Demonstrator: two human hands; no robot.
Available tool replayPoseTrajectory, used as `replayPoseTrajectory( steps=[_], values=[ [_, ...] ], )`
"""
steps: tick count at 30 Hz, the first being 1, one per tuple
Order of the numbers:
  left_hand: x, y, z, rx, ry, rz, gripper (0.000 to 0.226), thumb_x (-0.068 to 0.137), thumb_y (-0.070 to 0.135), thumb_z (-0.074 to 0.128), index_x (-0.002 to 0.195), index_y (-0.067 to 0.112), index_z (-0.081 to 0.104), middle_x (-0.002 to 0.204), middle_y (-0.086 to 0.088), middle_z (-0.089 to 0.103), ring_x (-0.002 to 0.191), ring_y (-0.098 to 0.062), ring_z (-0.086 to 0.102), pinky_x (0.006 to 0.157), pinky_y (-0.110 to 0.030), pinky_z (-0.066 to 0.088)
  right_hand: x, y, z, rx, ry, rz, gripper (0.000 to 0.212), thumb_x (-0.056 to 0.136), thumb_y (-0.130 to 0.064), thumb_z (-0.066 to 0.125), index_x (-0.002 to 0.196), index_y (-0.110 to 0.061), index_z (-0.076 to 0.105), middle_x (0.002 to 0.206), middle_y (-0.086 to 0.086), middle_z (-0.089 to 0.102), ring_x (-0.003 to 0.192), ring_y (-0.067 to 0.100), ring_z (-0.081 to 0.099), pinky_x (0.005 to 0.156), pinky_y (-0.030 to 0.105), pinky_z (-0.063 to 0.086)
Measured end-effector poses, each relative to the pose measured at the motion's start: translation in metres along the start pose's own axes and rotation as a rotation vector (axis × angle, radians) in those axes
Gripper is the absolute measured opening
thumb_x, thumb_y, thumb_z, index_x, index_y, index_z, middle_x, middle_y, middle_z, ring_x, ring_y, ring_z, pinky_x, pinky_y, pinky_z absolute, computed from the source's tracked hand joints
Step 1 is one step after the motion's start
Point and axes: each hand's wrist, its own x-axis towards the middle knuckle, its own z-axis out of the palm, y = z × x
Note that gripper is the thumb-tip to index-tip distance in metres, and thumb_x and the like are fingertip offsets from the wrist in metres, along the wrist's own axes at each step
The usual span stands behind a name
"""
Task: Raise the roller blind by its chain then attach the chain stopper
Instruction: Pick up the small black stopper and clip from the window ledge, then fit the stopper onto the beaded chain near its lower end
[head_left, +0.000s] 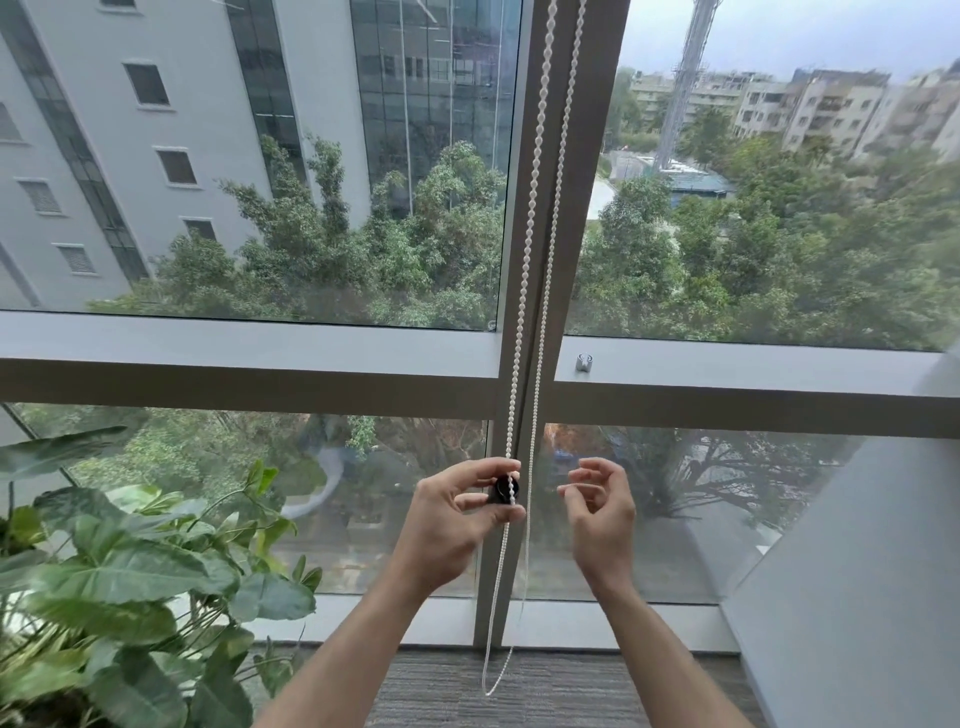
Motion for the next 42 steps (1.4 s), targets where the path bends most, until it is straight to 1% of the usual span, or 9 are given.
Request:
replayPoseTrajectory(
  steps=[6,12,15,20,25,29,36,39,42],
  values=[
    [0.0,0.001,0.004,-0.003,-0.011,-0.031,0.048,0.068,0.0,0.083,0.099,0.037,0.075,0.098,0.009,0.076,0.094,-0.018,0.072,0.093,-0.045,0.056,0.056,0.001,0.002,-0.169,0.015,0.033,0.018,0.087,-0.007,0.062,0.102,-0.017,0.059,0.09,0.001,0.066,0.079,0.012,0.064,0.075,0.03,0.054],
    [-0.002,0.002,0.009,-0.017,0.021,-0.065,0.047,0.068,0.0,0.083,0.1,0.034,0.075,0.098,0.005,0.077,0.094,-0.017,0.072,0.093,-0.046,0.056,0.123,-0.002,0.015,-0.334,0.025,-0.035,0.017,0.09,-0.025,0.063,0.102,-0.013,0.062,0.094,0.008,0.067,0.087,0.024,0.063,0.085,0.043,0.054],
    [-0.002,0.004,0.011,-0.016,0.033,-0.065,0.046,0.068,0.001,0.083,0.1,0.034,0.076,0.098,0.004,0.077,0.094,-0.016,0.072,0.092,-0.045,0.056,0.152,-0.004,0.022,-0.406,0.03,-0.067,0.023,0.092,-0.027,0.061,0.107,-0.009,0.063,0.104,0.013,0.067,0.095,0.029,0.063,0.09,0.044,0.05],
    [-0.004,0.006,0.011,-0.029,0.064,-0.081,0.045,0.067,0.0,0.084,0.099,0.031,0.076,0.097,0.003,0.077,0.094,-0.016,0.072,0.092,-0.042,0.056,0.19,-0.003,0.027,-0.599,-0.068,-0.009,0.053,0.093,-0.029,0.062,0.137,-0.003,0.047,0.138,0.019,0.048,0.126,0.034,0.049,0.107,0.041,0.036],
    [-0.005,0.007,0.011,-0.079,0.105,-0.106,0.047,0.067,-0.006,0.082,0.096,0.03,0.077,0.095,-0.001,0.077,0.094,-0.015,0.07,0.084,-0.033,0.058,0.209,-0.001,0.032,-0.686,-0.129,0.031,0.054,0.092,-0.031,0.065,0.136,-0.005,0.051,0.137,0.02,0.052,0.129,0.034,0.047,0.107,0.039,0.036],
    [-0.004,0.007,0.011,-0.087,0.105,-0.118,0.046,0.067,-0.005,0.082,0.1,0.026,0.075,0.097,-0.003,0.078,0.093,-0.016,0.072,0.084,-0.031,0.058,0.214,0.008,0.034,-0.636,-0.079,0.04,0.033,0.086,-0.027,0.072,0.112,-0.007,0.066,0.117,0.019,0.065,0.112,0.034,0.058,0.096,0.04,0.044],
    [-0.003,0.009,0.011,-0.072,0.092,-0.126,0.046,0.068,-0.007,0.081,0.101,0.025,0.075,0.096,-0.002,0.077,0.09,-0.016,0.072,0.086,-0.032,0.058,0.18,-0.007,0.018,-0.321,-0.012,0.061,0.025,0.085,-0.03,0.074,0.098,-0.011,0.064,0.095,0.005,0.069,0.094,0.026,0.067,0.088,0.04,0.052],
    [-0.002,0.011,0.01,-0.07,0.076,-0.132,0.047,0.068,-0.008,0.081,0.099,0.027,0.074,0.093,0.002,0.077,0.088,-0.013,0.072,0.085,-0.029,0.058,0.138,-0.016,0.014,-0.135,-0.102,0.075,0.02,0.082,-0.032,0.076,0.091,-0.019,0.064,0.084,0.004,0.074,0.078,0.023,0.073,0.079,0.046,0.059],
    [-0.001,0.012,0.008,-0.066,0.058,-0.126,0.047,0.068,-0.006,0.082,0.099,0.029,0.075,0.094,0.003,0.077,0.088,-0.013,0.072,0.086,-0.03,0.057,0.091,-0.029,0.009,0.058,-0.215,0.081,0.016,0.084,-0.014,0.076,0.094,-0.007,0.065,0.082,0.014,0.073,0.074,0.028,0.074,0.073,0.046,0.061]
  ],
)
